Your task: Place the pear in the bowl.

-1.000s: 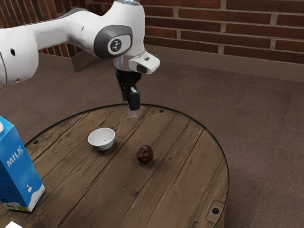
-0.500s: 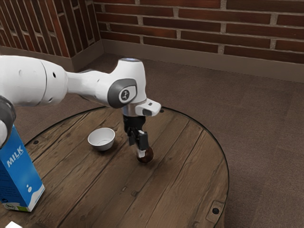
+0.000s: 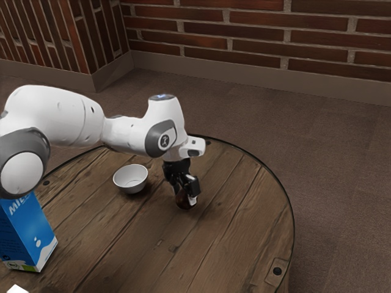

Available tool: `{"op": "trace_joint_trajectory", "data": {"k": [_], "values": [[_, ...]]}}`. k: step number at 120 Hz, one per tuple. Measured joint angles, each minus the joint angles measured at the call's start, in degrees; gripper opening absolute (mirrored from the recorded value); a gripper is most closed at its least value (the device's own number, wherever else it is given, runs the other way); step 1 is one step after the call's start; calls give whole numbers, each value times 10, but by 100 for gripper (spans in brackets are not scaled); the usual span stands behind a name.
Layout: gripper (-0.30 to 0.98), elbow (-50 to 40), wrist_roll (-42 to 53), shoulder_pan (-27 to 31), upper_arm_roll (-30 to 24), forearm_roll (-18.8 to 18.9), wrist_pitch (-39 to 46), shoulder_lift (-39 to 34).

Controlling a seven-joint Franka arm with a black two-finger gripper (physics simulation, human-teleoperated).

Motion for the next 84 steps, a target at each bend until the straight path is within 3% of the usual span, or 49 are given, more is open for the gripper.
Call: {"op": "trace_joint_trajectory", "data": {"k": [38,66,84], "values": [[37,1,-20,4,1,-16,40,7],[29,-18,-36,11,24,-6,24,-73],[28,-41,-45,58,34,17,-2,-124]]}}
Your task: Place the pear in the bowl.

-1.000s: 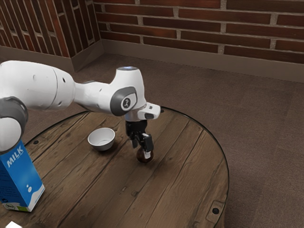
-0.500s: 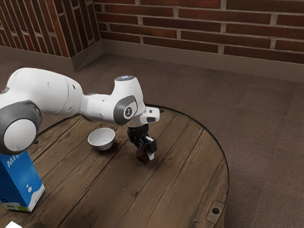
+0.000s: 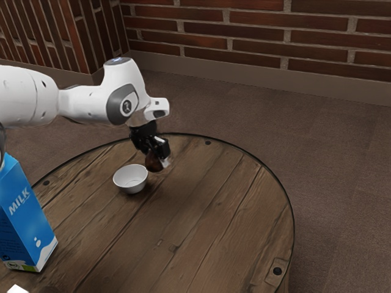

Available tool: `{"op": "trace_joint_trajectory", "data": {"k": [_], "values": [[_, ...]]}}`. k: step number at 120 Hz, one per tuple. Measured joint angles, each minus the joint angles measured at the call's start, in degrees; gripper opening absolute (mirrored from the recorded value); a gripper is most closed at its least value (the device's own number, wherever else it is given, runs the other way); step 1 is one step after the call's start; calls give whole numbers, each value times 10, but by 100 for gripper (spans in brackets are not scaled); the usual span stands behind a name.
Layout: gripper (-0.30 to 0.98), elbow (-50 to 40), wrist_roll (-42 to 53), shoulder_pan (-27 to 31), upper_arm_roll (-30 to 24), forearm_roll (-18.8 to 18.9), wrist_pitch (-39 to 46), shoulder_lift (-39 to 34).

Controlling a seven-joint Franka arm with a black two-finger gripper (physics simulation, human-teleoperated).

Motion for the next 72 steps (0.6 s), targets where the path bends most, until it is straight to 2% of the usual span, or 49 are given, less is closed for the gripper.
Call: {"op": "trace_joint_trajectory", "data": {"k": [20,45,60,72], "values": [[28,-18,-7,46,1,21,-35,-23],[27,12,-11,65,1,37,-57,29],[31,23,-13,65,1,40,-62,46],[41,27,-9,65,1,38,-65,56]]}}
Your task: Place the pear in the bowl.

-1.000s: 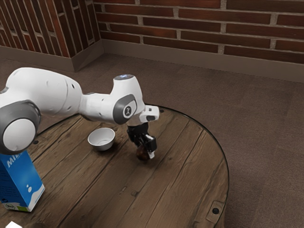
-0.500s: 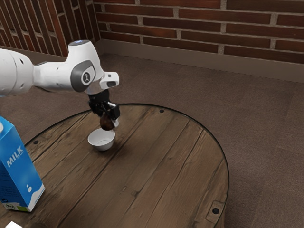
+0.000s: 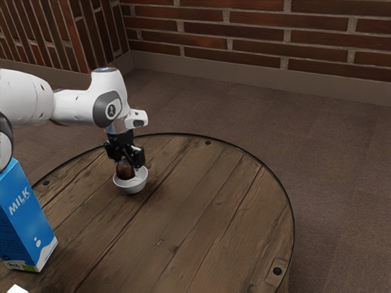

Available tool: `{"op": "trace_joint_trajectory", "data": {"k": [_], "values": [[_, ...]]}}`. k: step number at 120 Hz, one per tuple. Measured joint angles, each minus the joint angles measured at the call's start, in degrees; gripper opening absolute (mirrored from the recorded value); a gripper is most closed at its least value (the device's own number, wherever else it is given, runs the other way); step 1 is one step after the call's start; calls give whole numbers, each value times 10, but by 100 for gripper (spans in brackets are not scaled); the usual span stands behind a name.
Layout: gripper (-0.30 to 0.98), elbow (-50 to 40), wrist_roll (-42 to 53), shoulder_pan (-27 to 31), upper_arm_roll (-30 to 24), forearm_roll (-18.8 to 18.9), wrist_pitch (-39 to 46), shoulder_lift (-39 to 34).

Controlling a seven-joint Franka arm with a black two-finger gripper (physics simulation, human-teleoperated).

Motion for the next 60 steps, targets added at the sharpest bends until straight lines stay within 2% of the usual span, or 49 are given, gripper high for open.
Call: {"op": "trace_joint_trajectory", "data": {"k": [26,48,60], "values": [[58,8,10,-1,0,-2,-5,-4],[64,9,35,-6,-26,40,-34,-98],[66,59,72,-19,-51,51,-73,-135]]}}
